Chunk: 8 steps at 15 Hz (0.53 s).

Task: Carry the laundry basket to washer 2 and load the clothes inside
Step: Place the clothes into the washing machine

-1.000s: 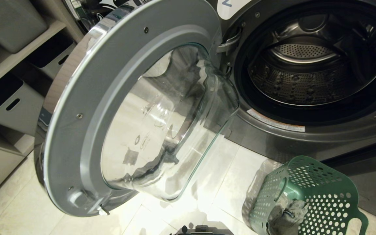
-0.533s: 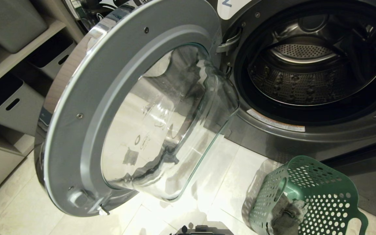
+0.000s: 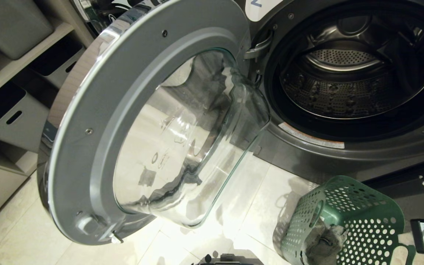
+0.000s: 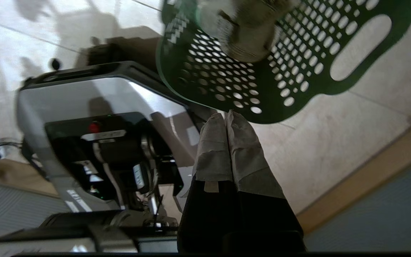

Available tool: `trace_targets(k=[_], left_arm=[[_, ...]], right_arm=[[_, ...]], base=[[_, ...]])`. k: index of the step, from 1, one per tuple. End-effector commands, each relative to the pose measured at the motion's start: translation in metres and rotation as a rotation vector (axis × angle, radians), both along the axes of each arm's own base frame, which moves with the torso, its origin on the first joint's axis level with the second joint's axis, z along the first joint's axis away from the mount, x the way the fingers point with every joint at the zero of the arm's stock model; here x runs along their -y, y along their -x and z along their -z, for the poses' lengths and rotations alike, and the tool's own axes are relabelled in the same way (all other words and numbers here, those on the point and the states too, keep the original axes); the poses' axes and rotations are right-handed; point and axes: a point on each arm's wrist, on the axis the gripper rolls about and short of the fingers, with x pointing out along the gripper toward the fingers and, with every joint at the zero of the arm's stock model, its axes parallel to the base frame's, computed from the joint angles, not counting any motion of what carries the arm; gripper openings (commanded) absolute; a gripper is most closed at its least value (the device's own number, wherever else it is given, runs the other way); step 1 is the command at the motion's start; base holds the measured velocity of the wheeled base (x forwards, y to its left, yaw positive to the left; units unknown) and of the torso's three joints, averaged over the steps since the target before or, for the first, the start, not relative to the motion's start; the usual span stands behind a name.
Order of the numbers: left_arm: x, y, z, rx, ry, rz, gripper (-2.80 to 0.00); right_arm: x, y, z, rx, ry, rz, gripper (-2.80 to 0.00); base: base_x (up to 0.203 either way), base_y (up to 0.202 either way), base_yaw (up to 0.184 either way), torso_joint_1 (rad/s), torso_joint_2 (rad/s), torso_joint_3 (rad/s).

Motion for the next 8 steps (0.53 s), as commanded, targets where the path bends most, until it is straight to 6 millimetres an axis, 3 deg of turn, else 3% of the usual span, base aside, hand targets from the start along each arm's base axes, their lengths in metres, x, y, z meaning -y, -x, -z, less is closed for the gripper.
trace_targets(k=[1,8], left_arm=[[0.000,0.000,0.000,-0.003,0.000,0.000,-2.80],[0.000,0.000,0.000,-0.003,0.000,0.000,-2.80]], right_arm=[[0.014,-0.030,0.046,-0.195,0.025,0.084,-2.80],[0.056,-0.091,0.144,-0.305,0.063,0.143,-2.80]], base=[[0.000,0.000,0.000,0.000,0.00,0.000],[0.000,0.000,0.000,0.000,0.00,0.000]])
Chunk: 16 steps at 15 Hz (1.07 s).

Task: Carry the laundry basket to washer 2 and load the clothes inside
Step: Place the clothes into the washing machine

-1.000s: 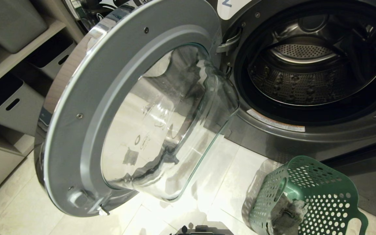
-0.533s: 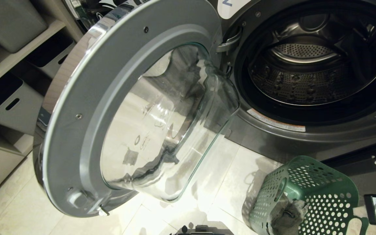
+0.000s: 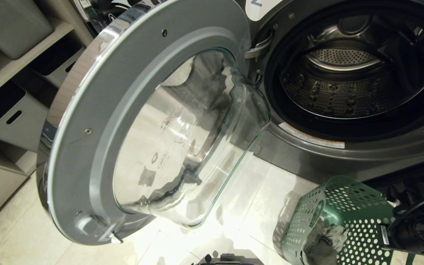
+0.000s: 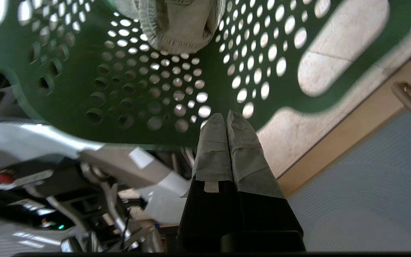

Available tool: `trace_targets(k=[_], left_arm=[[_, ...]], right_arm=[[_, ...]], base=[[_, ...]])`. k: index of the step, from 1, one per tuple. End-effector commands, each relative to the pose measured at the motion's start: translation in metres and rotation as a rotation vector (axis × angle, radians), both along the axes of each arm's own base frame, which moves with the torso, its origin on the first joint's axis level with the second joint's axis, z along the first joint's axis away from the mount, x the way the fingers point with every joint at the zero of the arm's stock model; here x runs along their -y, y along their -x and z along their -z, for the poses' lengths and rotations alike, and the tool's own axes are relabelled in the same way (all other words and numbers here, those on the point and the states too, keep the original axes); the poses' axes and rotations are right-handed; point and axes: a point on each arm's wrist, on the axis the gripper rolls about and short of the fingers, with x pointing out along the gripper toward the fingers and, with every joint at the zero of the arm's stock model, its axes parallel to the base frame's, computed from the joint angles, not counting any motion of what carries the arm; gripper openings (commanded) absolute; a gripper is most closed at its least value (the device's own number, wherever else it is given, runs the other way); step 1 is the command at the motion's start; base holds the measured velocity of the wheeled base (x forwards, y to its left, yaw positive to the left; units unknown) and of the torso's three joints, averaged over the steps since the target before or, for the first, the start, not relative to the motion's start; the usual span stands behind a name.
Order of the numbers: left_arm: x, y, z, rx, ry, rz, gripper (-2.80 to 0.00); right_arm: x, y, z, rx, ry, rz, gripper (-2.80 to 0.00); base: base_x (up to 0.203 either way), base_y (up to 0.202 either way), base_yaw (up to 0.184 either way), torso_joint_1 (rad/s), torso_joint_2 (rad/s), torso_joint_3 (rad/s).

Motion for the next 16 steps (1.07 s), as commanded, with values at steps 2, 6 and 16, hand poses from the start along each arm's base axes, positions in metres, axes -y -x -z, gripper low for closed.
trace_targets(k=[2,6,16], left_arm=[[0.000,0.000,0.000,-0.003,0.001,0.000,-2.80],[0.000,0.000,0.000,-0.003,0.002,0.000,-2.80],[0.000,0.000,0.000,-0.003,0.002,0.000,-2.80]], right_arm=[[0.023,-0.016,0.061,-0.109,-0.044,-0.028,-2.80],[0.038,-0.028,0.103,-0.150,-0.141,-0.046,0.00],[0.047,-0.048,0.172,-0.153,-0.362,-0.143,0.00]], base=[[0.000,0.000,0.000,0.000,0.00,0.000],[0.000,0.000,0.000,0.000,0.00,0.000],[0.000,0.000,0.000,0.001,0.00,-0.005]])
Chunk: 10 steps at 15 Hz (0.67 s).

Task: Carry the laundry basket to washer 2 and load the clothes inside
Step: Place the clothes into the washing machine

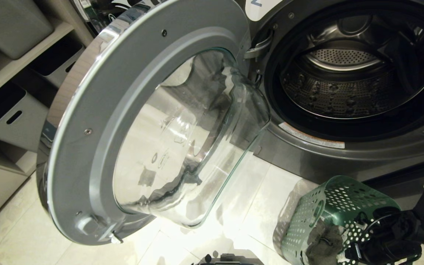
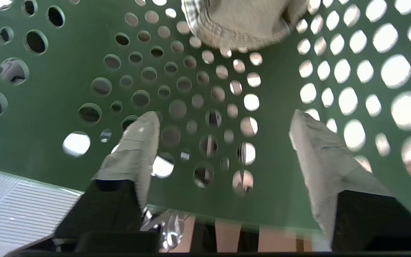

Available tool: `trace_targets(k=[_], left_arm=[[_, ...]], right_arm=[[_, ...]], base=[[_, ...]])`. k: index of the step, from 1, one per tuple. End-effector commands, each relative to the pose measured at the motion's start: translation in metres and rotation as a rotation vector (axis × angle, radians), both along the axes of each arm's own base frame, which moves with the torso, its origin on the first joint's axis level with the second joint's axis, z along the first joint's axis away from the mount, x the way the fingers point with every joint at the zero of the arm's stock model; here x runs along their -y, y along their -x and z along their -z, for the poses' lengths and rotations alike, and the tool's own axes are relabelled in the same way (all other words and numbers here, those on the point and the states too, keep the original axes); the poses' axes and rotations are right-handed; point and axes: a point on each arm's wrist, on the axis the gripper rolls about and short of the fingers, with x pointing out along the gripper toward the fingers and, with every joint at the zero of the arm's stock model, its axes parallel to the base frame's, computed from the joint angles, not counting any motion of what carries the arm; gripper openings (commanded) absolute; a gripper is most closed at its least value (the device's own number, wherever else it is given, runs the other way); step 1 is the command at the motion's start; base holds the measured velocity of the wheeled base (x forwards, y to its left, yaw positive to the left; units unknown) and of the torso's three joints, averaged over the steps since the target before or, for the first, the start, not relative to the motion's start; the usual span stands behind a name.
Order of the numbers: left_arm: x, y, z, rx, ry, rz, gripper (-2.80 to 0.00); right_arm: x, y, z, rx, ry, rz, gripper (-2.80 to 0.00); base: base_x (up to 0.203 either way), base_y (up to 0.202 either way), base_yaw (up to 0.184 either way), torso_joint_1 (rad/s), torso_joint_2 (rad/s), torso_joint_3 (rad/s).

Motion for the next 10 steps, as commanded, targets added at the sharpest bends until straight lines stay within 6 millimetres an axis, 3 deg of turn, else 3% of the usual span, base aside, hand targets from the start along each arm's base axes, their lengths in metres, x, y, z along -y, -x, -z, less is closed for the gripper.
trace_targets(k=[1,7,10], left_arm=[[0.000,0.000,0.000,-0.002,0.001,0.000,-2.80],[0.000,0.000,0.000,-0.003,0.001,0.000,-2.80],[0.000,0.000,0.000,-0.003,-0.001,0.000,-2.80]], right_arm=[[0.000,-0.001,0.025,-0.012,-0.018,-0.015,0.00],[0.016,-0.046,0.049,0.113,0.025,-0.030,0.00],[0.015,-0.053,0.063,0.116,0.004,-0.043,0.00]], base=[[0.000,0.000,0.000,0.000,0.00,0.000],[0.000,0.000,0.000,0.000,0.00,0.000],[0.000,0.000,0.000,0.000,0.00,0.000]])
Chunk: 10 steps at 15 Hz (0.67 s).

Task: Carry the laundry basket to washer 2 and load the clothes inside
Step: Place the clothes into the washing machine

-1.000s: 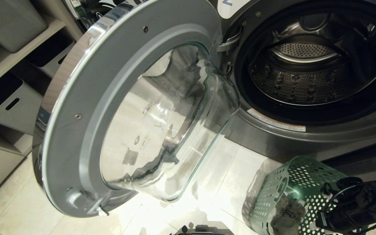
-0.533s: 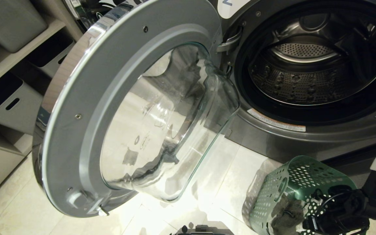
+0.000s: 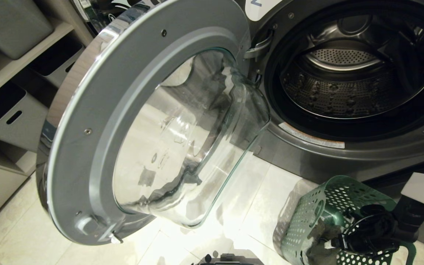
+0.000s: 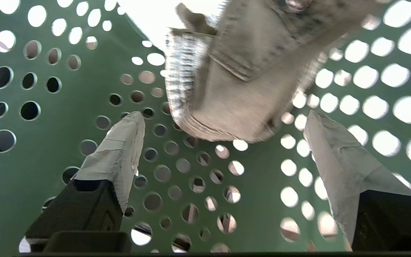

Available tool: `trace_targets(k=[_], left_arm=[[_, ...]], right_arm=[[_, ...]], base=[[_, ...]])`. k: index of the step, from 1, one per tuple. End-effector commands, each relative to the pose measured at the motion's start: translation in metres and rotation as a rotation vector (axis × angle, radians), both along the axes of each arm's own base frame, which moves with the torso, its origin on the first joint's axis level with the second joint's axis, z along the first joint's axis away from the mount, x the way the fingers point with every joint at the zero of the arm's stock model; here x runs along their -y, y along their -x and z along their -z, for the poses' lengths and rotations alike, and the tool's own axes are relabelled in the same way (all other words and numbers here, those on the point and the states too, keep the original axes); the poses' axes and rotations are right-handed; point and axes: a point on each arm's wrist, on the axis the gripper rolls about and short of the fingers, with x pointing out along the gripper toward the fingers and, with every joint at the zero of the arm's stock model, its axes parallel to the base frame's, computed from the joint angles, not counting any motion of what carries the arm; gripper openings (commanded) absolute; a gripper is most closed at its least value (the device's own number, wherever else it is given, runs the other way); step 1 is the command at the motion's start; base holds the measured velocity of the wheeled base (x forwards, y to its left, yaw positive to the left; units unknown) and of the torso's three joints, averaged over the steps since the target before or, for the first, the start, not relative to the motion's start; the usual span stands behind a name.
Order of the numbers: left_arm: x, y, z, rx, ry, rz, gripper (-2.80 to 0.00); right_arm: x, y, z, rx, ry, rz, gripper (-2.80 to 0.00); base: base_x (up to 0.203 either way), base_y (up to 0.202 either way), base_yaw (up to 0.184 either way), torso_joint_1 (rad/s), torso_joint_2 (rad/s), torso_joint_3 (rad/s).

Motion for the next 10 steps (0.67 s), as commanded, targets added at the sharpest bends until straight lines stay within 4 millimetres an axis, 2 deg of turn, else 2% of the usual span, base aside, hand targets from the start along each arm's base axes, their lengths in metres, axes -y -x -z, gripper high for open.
trace_targets(k=[1,7,10], left_arm=[[0.000,0.000,0.000,-0.003,0.001,0.000,-2.80],[0.000,0.000,0.000,-0.003,0.001,0.000,-2.80],[0.000,0.000,0.000,-0.003,0.001,0.000,-2.80]], right_arm=[[-0.004,-0.001,0.013,-0.005,-0.017,-0.019,0.00],[-0.006,-0.015,0.030,0.177,0.053,-0.047,0.00],[-0.015,-0.021,0.036,0.247,0.076,-0.072,0.00]], base=[[0.000,0.000,0.000,0.000,0.00,0.000],[0.000,0.000,0.000,0.000,0.00,0.000],[0.000,0.000,0.000,0.000,0.00,0.000]])
